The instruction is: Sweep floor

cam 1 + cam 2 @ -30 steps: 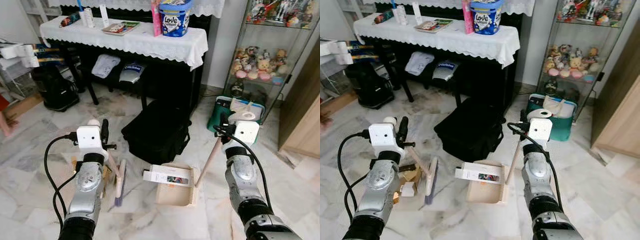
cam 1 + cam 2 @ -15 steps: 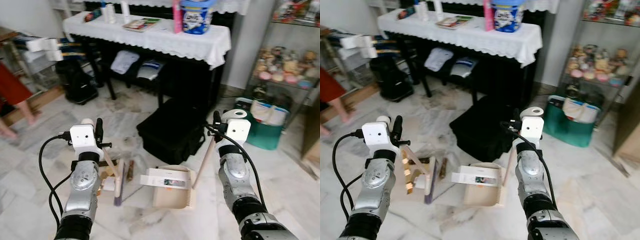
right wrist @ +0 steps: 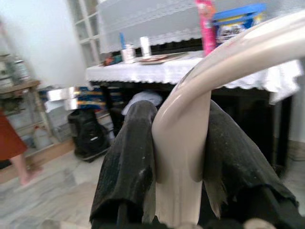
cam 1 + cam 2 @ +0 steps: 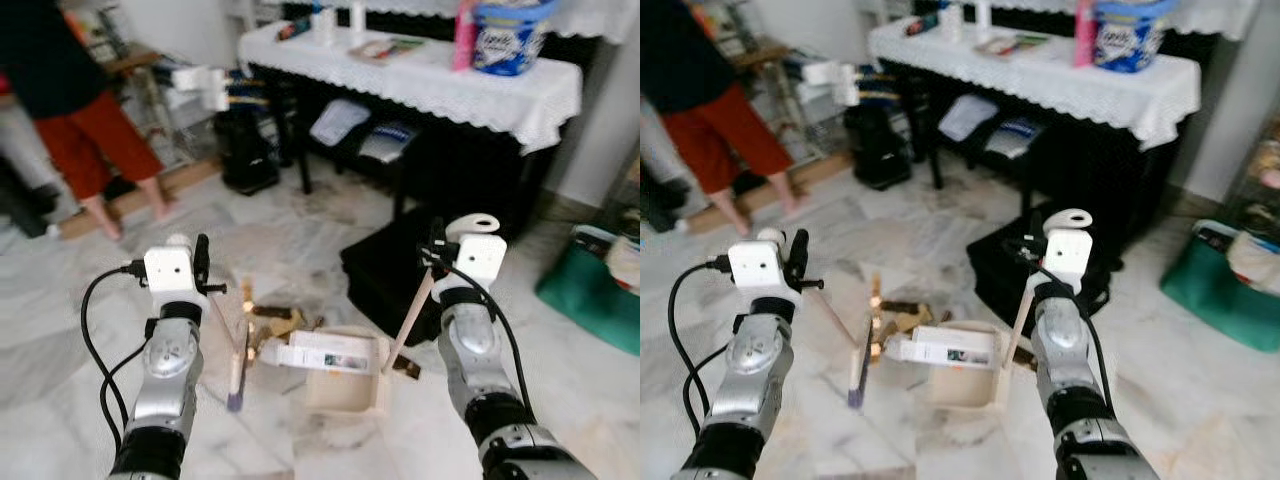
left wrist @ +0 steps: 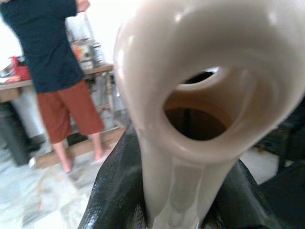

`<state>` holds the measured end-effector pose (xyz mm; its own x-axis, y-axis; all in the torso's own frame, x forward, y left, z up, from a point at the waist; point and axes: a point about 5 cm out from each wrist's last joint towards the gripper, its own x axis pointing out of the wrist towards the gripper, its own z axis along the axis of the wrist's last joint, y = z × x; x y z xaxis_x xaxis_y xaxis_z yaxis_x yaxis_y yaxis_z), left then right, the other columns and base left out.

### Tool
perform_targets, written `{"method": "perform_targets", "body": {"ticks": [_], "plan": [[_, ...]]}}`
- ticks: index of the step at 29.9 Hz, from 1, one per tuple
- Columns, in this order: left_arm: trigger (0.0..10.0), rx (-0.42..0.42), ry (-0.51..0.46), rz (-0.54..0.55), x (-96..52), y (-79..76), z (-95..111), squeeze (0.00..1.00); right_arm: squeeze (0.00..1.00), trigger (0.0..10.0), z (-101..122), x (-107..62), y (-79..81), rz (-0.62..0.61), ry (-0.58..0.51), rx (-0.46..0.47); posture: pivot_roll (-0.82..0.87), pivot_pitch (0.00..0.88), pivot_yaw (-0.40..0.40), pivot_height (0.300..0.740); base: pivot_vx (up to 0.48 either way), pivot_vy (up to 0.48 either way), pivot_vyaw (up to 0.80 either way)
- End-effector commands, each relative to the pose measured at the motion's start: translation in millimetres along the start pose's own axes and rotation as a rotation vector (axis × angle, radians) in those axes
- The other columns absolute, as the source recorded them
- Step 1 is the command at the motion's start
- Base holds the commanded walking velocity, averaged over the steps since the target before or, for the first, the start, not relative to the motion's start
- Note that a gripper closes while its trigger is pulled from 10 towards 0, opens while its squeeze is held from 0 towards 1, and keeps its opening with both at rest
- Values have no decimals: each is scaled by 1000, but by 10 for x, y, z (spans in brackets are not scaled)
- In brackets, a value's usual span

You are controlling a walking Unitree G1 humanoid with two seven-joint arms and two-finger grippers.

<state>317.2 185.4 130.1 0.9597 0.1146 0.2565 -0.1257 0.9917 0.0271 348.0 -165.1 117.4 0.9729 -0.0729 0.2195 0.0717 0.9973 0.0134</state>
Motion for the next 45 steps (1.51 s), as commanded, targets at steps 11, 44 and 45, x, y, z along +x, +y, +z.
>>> {"method": "perform_targets", "body": {"ticks": [11,44,45], "plan": [[10000,31,-60,26,35,117,124,0,0,10000,207,118,159,48,-82,25,2,0,99,740,0,0,800],[10000,44,-44,38,1,139,104,0,0,10000,199,104,195,71,-78,34,5,0,102,740,0,0,633],[10000,44,-44,39,-2,139,104,0,0,10000,202,106,196,71,-79,35,6,0,101,740,0,0,800]]}}
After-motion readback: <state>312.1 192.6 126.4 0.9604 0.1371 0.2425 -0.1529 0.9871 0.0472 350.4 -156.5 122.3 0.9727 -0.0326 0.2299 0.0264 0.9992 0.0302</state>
